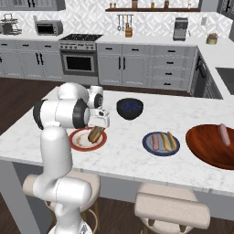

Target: Place one bun and one sausage from the bowl on each plate.

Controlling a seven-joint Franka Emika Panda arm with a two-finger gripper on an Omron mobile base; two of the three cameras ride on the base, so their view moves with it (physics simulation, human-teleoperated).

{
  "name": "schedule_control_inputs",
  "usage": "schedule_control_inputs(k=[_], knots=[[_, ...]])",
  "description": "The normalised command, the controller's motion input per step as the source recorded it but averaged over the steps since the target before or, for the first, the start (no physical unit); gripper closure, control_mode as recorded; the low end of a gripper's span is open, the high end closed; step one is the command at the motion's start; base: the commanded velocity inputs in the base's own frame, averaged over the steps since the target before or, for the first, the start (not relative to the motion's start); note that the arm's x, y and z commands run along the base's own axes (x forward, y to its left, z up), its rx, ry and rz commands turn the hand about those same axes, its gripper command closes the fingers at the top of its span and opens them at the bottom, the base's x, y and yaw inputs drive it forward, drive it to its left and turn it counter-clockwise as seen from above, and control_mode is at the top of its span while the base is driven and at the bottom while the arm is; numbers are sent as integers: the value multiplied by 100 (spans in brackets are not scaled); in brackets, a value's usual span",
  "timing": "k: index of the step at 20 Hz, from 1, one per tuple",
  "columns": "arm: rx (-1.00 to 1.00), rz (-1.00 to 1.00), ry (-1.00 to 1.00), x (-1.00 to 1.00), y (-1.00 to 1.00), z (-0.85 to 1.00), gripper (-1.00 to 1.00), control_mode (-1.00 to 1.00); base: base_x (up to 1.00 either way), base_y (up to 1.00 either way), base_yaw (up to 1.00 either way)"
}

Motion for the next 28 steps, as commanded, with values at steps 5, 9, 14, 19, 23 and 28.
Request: schedule_control_inputs(k=[5, 9, 14, 19, 23, 28], knots=[[0, 0, 0, -38, 0, 28, -100, -100, 0, 0, 0], [0, 0, 0, -90, -10, 67, -100, -100, 0, 0, 0], [0, 0, 0, -100, -24, 70, -100, -100, 0, 0, 0], [0, 0, 0, -100, -33, 65, -100, -100, 0, 0, 0], [0, 0, 0, -98, -29, 58, -100, -100, 0, 0, 0], [0, 4, -27, -89, -11, 46, -100, -100, 0, 0, 0]])
